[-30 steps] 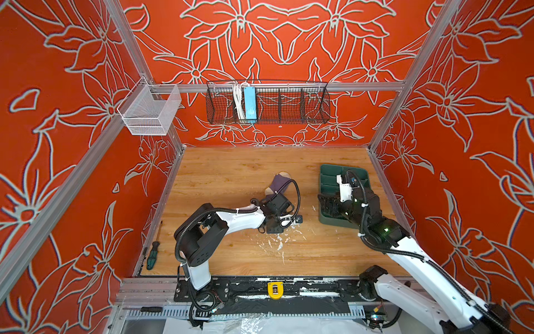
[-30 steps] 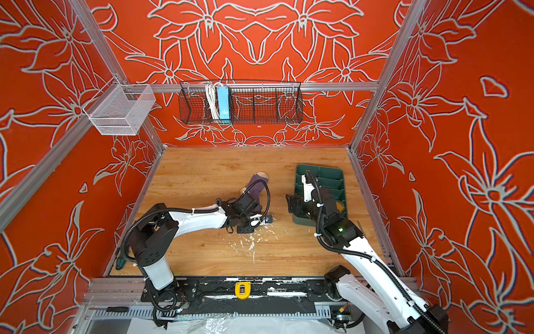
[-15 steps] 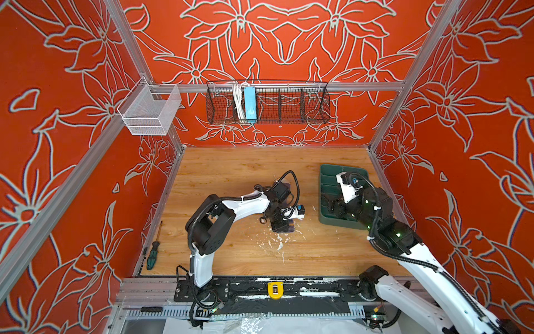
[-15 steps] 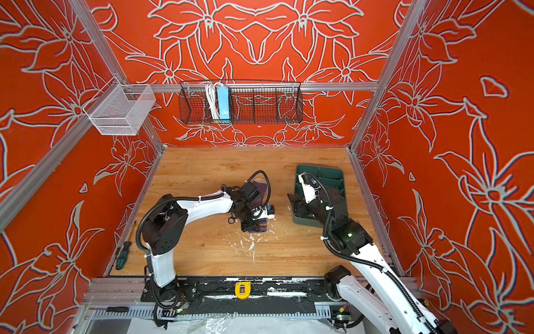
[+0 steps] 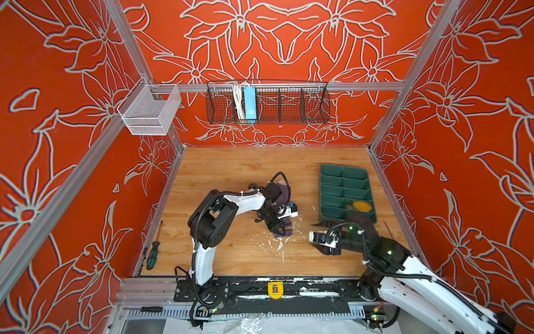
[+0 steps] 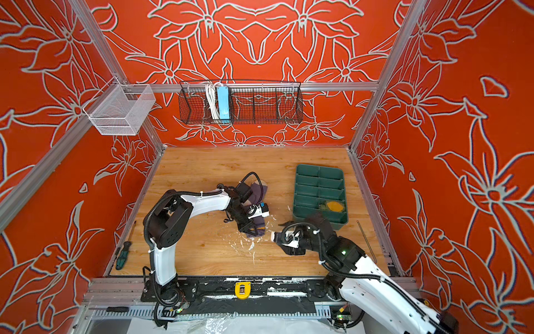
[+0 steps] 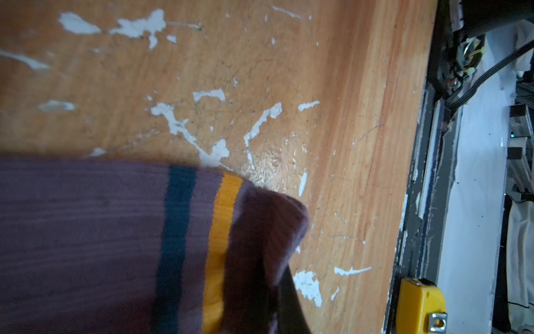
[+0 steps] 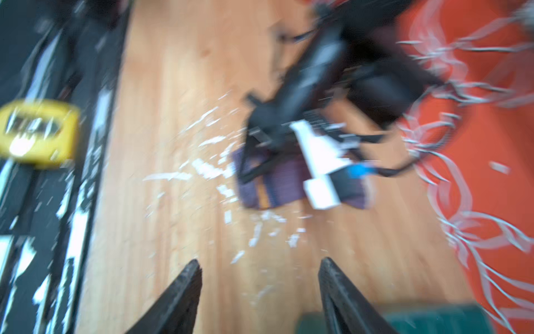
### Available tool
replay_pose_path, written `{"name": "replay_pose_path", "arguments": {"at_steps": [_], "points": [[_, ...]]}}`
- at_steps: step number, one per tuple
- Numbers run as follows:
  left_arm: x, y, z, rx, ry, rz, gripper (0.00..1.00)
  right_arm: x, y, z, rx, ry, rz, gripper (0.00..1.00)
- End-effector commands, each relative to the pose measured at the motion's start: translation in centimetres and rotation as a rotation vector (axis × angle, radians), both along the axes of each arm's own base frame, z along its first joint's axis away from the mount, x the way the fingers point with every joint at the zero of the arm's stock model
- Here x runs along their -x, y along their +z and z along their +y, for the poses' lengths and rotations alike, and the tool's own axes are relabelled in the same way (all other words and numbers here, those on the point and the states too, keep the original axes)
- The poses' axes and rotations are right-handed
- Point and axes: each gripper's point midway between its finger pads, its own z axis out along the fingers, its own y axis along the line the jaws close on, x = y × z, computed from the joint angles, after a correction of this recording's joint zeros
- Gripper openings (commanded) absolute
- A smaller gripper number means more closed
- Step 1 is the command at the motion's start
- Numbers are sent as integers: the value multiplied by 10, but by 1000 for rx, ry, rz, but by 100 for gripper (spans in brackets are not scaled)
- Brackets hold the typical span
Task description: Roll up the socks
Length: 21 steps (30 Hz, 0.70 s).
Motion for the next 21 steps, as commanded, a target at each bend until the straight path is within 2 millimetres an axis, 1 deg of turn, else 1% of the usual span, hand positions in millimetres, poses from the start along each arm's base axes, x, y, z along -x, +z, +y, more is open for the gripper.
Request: {"name": "replay_pose_path", "arguments": {"at_steps": [1,3,6,8,11,14,17,21], "points": [[8,4,2,30,9,59,0,-8,-12,20,40,96,-103,66],[9,2,3,31,12,70,0,-14,-19,32,38,109,-88,66],[13,3,3,40,6,83,1,-35,-26,48,47,80,-102,69],[13,6,4,47,6,73,1,-50,-38,55,88,68,-109,70],[12,7,4,47,5,60,1,-61,-53,67,120,88,-105,70],[13,8,4,53,1,59,1,-80,-66,74,109,20,-117,70],[14,9,4,61,-1,55,1,-81,-81,80,132,47,-116,67],[13,8,4,59,3,54,1,-77,-87,89,144,78,-93,60]]}}
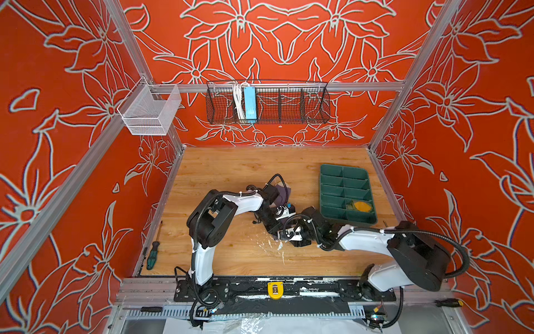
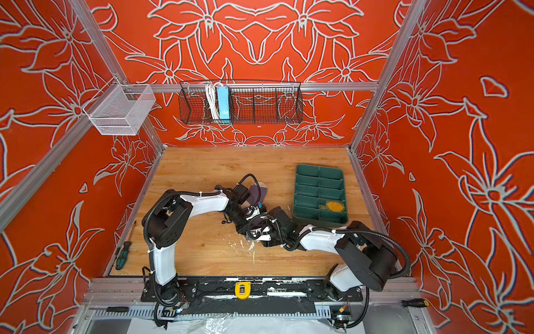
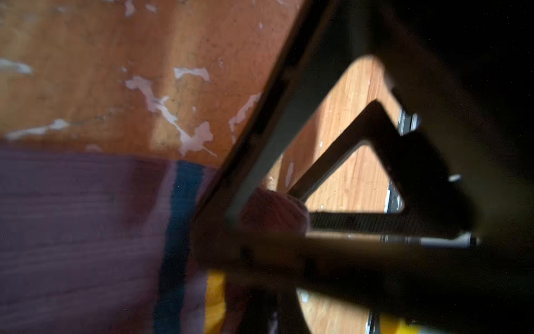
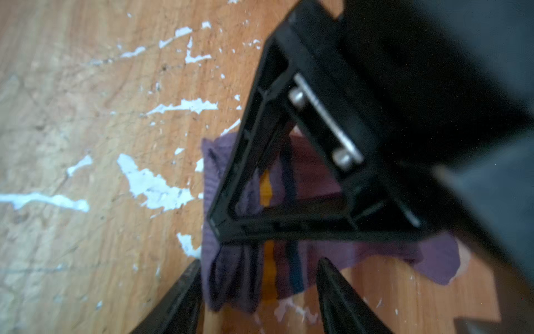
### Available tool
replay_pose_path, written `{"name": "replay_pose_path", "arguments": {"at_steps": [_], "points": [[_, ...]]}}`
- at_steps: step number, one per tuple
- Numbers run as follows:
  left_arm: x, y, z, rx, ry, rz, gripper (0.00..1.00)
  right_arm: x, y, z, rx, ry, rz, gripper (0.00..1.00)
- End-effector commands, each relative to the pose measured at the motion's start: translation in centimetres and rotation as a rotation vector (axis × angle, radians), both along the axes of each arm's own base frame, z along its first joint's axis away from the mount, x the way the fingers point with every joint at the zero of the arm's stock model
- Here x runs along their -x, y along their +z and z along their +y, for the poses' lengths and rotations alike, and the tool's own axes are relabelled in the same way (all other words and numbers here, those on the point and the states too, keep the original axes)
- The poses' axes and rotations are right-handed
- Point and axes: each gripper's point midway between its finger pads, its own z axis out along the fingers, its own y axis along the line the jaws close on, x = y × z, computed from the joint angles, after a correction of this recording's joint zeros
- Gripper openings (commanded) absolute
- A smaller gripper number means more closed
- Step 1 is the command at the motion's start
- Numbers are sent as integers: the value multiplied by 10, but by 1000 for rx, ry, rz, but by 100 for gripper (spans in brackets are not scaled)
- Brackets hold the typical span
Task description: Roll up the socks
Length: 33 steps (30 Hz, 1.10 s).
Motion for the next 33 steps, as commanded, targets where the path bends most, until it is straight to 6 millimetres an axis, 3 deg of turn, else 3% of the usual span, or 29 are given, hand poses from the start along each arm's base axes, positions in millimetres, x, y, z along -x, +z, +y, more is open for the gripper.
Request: {"name": "replay_pose_path", "arguments": {"at_steps": [1,5,8,14,17,20,23,27,29,31,33], "points": [[2,10,0,32,-7,-9,1,-2,6,13,-15,43,-37,56],[1,12,0,38,-16,-17,1,6,1,13,19,73,-26,28],[1,15,0,47,-21,-40,8,15,-3,10,49,100,-23,17],[0,34,1,97,-30,-132,65,24,-6,9,74,124,-2,0],[-3,50,5,121,-34,-237,76,25,-6,9,98,118,35,0],[-21,68,15,116,33,-411,82,30,-4,6,118,115,76,0],[-54,99,35,104,195,-660,86,37,1,3,117,116,113,0],[-95,164,90,41,527,-1073,89,43,10,0,104,83,165,0],[-95,201,116,39,639,-1233,91,48,12,-3,115,80,199,0],[-79,237,132,78,645,-1347,92,50,13,-4,127,65,238,0],[-57,257,135,109,570,-1405,91,54,14,-5,144,61,282,0]]}}
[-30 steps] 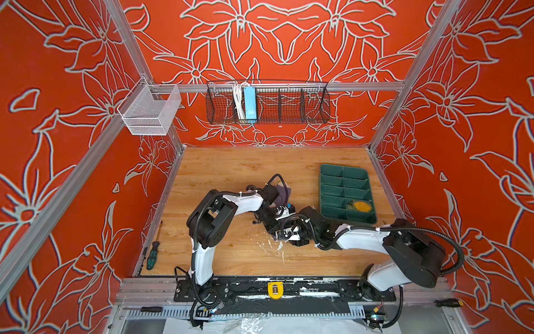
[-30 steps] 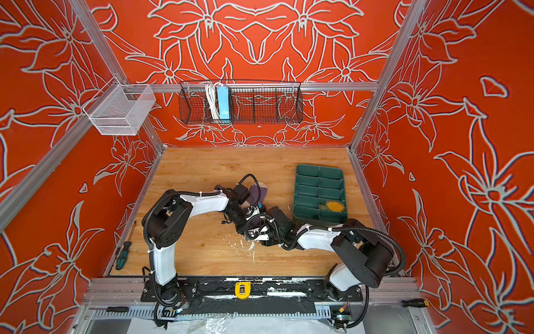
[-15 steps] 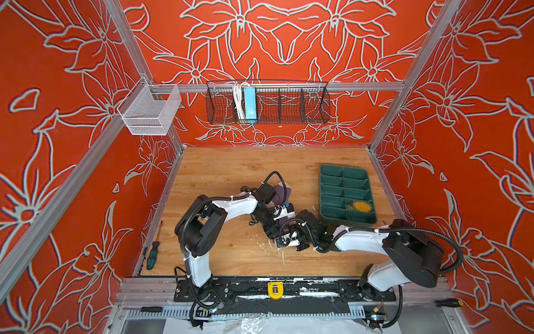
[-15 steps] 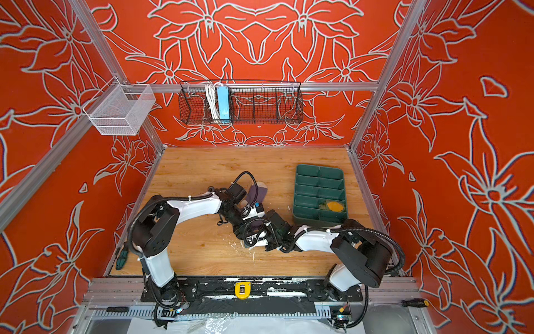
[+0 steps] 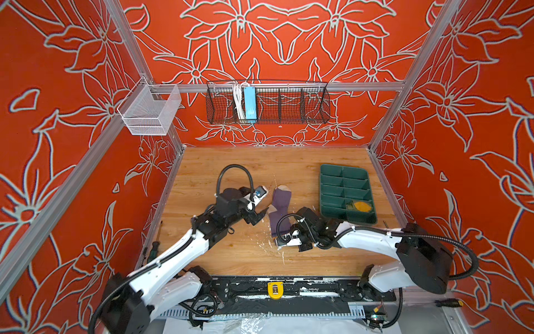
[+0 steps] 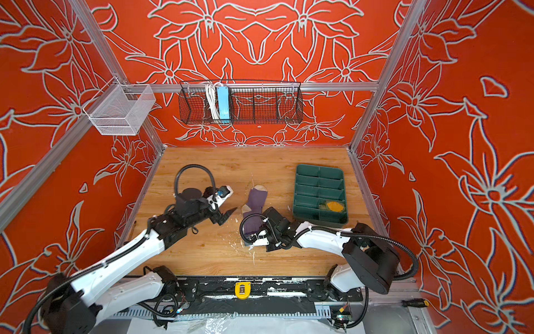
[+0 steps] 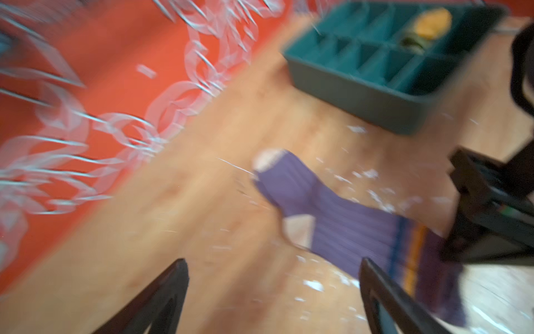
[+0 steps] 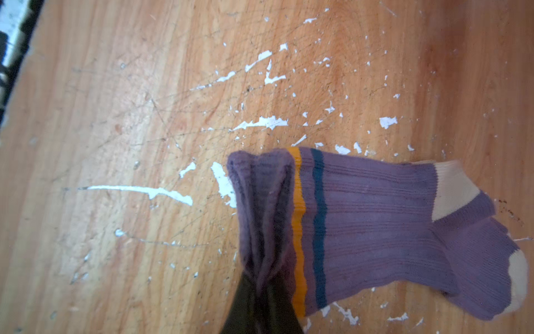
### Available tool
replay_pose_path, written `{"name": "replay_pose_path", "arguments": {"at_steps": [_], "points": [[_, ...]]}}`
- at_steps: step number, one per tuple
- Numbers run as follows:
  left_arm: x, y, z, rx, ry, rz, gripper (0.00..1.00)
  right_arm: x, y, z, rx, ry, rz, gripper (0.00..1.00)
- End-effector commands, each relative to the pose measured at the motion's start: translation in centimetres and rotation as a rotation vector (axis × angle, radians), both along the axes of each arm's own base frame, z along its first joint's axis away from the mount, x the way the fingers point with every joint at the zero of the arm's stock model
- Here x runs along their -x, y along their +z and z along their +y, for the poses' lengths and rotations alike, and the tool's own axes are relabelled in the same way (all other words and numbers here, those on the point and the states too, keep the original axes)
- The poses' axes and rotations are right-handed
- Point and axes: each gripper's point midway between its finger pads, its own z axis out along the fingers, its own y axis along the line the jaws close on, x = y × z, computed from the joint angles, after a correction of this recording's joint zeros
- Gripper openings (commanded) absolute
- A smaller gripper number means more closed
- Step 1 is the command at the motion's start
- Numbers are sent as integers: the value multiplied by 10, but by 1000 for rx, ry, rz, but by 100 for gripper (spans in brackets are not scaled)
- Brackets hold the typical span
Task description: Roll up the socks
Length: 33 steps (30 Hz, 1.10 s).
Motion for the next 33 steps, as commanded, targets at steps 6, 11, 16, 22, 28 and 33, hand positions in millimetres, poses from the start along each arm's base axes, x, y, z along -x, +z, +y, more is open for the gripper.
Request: {"name": "replay_pose_path", "arguments": {"at_steps": [6,11,16,22,28,33], "points": [[73,58,13,-217,-266,-268,90,18,6,-2,65,-51,232,0],[86,44,8,-342,-344,-298,89,18,9,-2,81,-79,334,0],[79,9,-11,-547,-375,-408,89,17,8,0,112,-109,416,0],[90,-22,-32,-708,-496,-441,88,13,9,8,119,-214,518,0],[125,-65,-51,-757,-677,-376,87,12,5,11,127,-259,556,0],[145,-112,-53,-927,-818,-415,86,12,5,16,130,-280,607,0]]}}
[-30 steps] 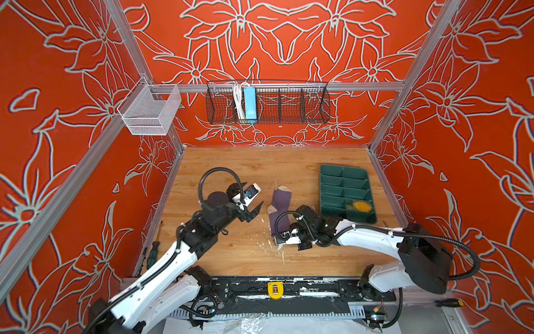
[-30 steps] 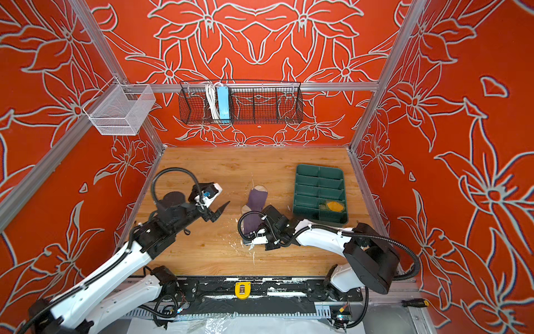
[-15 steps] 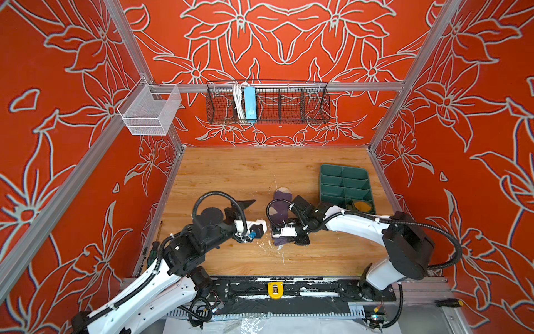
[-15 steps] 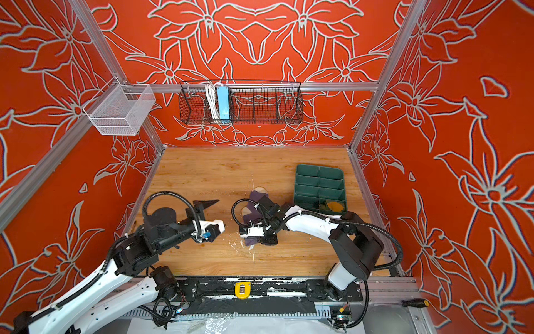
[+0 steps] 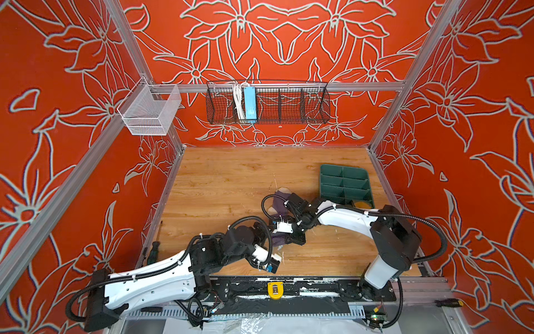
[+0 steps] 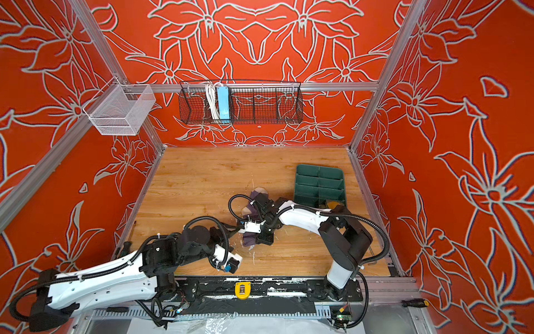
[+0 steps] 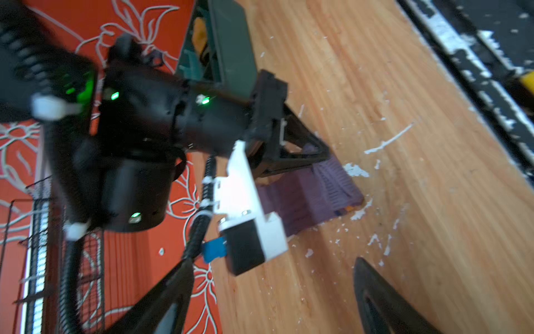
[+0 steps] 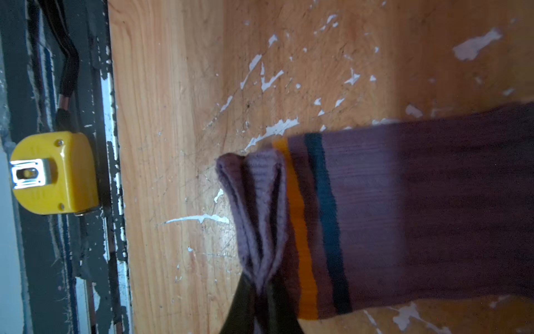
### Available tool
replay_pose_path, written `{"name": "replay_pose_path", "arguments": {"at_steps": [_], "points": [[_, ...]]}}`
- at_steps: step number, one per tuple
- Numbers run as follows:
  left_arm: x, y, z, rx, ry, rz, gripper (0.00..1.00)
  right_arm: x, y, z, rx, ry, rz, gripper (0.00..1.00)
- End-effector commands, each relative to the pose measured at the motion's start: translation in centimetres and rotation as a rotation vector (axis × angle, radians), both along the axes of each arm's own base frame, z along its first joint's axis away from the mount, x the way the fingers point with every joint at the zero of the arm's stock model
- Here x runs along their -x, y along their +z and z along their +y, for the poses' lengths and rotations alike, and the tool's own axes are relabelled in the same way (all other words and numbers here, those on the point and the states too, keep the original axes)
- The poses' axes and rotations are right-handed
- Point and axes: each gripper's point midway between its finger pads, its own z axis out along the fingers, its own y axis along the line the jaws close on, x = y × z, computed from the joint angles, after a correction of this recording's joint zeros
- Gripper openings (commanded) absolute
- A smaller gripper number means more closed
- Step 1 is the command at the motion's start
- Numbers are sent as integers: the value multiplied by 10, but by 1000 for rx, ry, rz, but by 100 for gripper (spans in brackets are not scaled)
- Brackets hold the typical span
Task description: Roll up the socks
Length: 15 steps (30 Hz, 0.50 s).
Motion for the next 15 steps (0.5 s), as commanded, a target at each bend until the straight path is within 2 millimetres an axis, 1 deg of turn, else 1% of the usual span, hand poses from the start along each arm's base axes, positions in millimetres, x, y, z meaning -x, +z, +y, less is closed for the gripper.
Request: {"name": "replay_pose_path", "arguments": {"at_steps": [1,3,5,7,10,11,15], "points": [[3,-32,7,-150,-65,-77,86,3,5,8,-16,-39,95,0],[-7,-32,2,-145,-39,-124,83,4,6,11,-12,-69,153,0],[-13,-37,-1,-162,-33,-155,82,5,4,12,1,-97,200,0],[-20,-38,-9,-145,-12,-172,81,4,3,13,17,-122,220,0],[-25,-42,-19,-124,-2,-178,81,3,4,15,12,-154,245,0],[-27,-47,-21,-135,3,-175,81,4,5,15,5,-164,259,0],[-31,-52,-22,-155,13,-185,75,4,2,14,3,-216,305,0]]}}
